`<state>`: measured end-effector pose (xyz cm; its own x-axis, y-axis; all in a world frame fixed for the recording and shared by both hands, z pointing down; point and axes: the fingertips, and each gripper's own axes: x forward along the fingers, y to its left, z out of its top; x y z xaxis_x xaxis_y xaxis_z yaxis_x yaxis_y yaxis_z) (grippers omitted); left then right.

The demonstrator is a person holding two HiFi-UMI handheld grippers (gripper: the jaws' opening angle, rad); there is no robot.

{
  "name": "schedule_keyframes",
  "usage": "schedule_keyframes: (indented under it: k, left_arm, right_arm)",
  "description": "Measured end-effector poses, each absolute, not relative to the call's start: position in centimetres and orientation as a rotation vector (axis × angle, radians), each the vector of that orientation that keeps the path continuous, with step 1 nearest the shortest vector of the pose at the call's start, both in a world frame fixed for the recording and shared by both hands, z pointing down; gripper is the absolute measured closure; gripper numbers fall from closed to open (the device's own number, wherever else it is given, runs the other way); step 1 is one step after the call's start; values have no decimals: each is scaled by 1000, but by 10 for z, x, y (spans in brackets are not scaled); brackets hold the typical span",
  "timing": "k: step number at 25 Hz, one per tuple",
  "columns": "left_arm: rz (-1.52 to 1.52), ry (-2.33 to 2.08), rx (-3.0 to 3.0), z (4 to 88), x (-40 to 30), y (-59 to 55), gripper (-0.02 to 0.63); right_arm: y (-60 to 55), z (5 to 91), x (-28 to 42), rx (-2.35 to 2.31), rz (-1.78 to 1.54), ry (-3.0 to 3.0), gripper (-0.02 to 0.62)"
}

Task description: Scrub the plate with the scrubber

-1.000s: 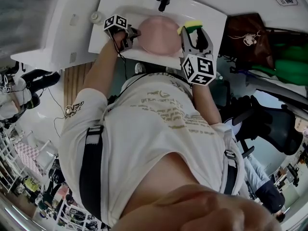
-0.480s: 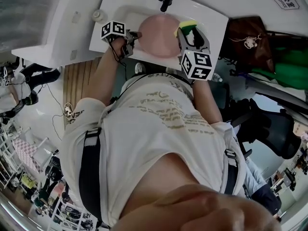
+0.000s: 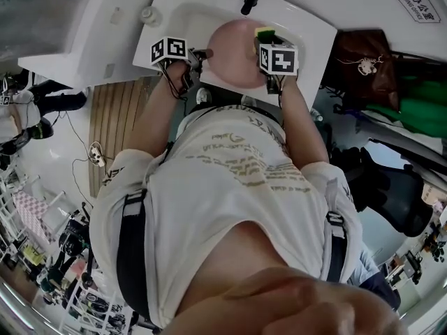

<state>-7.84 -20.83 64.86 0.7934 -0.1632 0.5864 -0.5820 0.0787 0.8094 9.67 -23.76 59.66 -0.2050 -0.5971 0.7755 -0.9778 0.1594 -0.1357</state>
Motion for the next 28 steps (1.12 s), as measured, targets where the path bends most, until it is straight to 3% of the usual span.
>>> schedule_keyframes:
  k: [13, 28]
  left_arm:
    - [314, -603, 1596, 629, -89, -193, 543]
    - [353, -587, 1724, 617, -73, -194, 541]
  right_arm:
    - [-255, 629, 65, 1375, 765, -1716, 367]
    - [-269, 616, 38, 1424, 927, -1816, 367]
